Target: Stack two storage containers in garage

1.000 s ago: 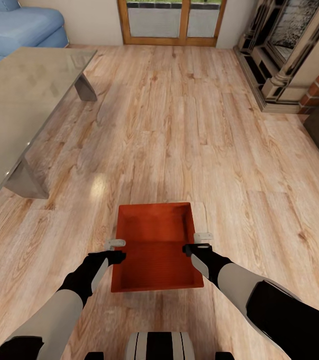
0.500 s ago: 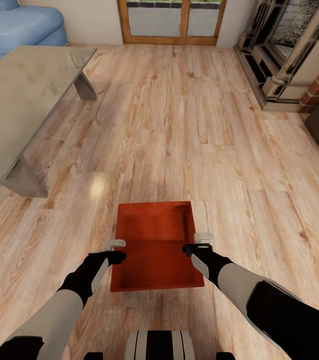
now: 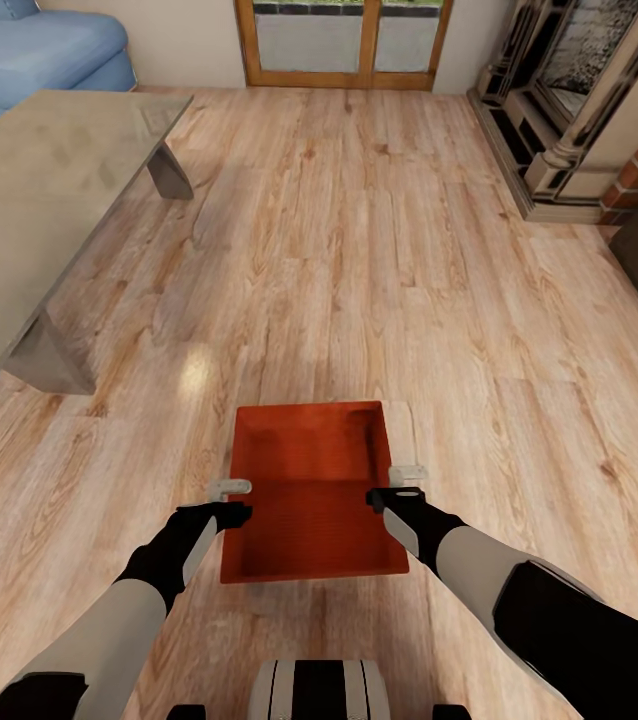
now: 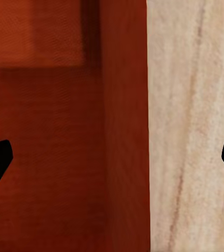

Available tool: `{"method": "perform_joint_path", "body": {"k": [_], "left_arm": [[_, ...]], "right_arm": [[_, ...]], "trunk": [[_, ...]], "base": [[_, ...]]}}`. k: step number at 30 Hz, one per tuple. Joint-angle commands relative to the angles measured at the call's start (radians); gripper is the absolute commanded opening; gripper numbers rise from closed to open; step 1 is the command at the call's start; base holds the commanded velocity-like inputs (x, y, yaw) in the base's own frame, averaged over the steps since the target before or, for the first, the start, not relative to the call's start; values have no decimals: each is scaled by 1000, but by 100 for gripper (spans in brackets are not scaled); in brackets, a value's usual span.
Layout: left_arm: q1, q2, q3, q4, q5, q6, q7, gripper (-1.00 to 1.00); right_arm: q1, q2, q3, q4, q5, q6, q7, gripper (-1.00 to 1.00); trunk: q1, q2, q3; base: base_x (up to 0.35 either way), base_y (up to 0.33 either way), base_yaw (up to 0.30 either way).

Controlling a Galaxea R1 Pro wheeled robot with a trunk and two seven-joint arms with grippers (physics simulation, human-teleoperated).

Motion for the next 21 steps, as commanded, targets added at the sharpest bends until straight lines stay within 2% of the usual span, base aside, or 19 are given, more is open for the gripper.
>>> {"method": "perform_joint_path", "body": {"k": [1,4,21], "left_arm": [[0,0,0,-1,4,5,5,100],[0,0,0,-1,4,5,5,100],[0,-5,-1,0,4,6,4,100]], "right_arm": [[0,0,8,-2,-4,6,-6,100],[0,0,8,-2,-4,6,-6,100],[0,1,8,-2,-4,6,-5,100]], "trunk": [[4,-7,-4],[15,-28,-13],[15,-28,-13]], "base": [[0,0,0],[0,0,0],[0,0,0]]}}
